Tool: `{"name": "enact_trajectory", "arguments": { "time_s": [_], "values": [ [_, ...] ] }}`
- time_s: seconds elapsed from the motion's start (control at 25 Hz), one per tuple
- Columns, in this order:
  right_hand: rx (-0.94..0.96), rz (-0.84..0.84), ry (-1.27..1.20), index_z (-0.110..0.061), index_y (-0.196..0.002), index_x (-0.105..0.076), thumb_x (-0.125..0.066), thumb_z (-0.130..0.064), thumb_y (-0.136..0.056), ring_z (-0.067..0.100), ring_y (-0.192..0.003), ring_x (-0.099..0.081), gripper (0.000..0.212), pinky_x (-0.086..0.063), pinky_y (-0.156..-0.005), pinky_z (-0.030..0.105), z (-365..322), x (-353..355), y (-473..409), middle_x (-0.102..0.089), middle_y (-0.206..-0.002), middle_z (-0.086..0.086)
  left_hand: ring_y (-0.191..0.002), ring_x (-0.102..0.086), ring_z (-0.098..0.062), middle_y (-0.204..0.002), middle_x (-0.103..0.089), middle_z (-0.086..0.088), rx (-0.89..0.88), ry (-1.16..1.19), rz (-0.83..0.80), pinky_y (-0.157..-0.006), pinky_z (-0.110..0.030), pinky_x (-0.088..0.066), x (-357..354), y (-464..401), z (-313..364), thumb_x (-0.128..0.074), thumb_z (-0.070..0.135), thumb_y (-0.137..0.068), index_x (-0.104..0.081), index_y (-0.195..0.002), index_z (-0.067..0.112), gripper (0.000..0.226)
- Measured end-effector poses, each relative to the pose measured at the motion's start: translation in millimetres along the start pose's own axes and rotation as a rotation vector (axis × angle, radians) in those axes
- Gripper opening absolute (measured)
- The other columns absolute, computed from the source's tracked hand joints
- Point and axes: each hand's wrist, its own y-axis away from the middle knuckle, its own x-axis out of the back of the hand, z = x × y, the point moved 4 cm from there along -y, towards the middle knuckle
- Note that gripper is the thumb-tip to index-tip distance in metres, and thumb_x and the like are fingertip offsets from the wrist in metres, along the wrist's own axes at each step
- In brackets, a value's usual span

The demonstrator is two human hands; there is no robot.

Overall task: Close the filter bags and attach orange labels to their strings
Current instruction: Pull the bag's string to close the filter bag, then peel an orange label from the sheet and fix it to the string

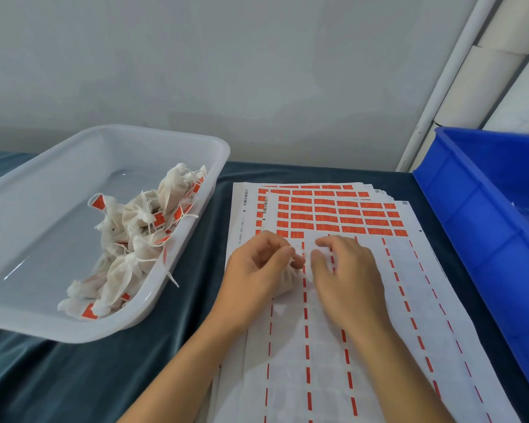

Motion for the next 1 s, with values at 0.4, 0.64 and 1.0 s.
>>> {"name": "enact_trajectory", "arguments": {
  "time_s": [0.4, 0.64, 1.0],
  "values": [
    [0.024, -0.223, 0.548, -0.034, -0.133, -0.058, -0.071, -0.049, -0.091, 0.016, -0.102, -0.064, 0.046, -0.054, -0.090, 0.033, -33.9, 1.8, -26.7, -0.065, -0.132, -0.008, -0.089, -0.074, -0.004, -0.090, -0.079, 0.009, 0.158, 0.073, 0.304, -0.077, -0.018, -0.050, 18.7, -8.1, -13.6, -0.054, 0.017, -0.105, -0.068, -0.092, 0.019, 0.020],
    [-0.135, 0.006, 0.538, -0.022, -0.117, -0.063, -0.053, -0.074, -0.090, 0.024, -0.114, -0.058, 0.059, -0.046, -0.098, 0.040, -56.0, -43.9, -45.3, -0.061, -0.130, 0.003, -0.082, -0.075, -0.012, -0.087, -0.079, 0.002, 0.244, 0.210, 0.455, -0.077, -0.029, -0.056, 24.7, -2.6, -21.1, -0.053, 0.015, -0.100, -0.067, -0.089, 0.015, 0.018],
    [-0.121, 0.236, 0.430, -0.020, -0.102, -0.070, -0.062, -0.073, -0.085, 0.021, -0.099, -0.061, 0.056, -0.046, -0.086, 0.034, -49.4, -61.3, -33.2, -0.067, -0.113, 0.001, -0.078, -0.073, -0.007, -0.085, -0.078, 0.001, 0.234, 0.183, 0.525, -0.075, -0.030, -0.055, 18.5, -0.2, -23.3, -0.052, 0.016, -0.099, -0.064, -0.084, 0.018, 0.019]
  ]
}}
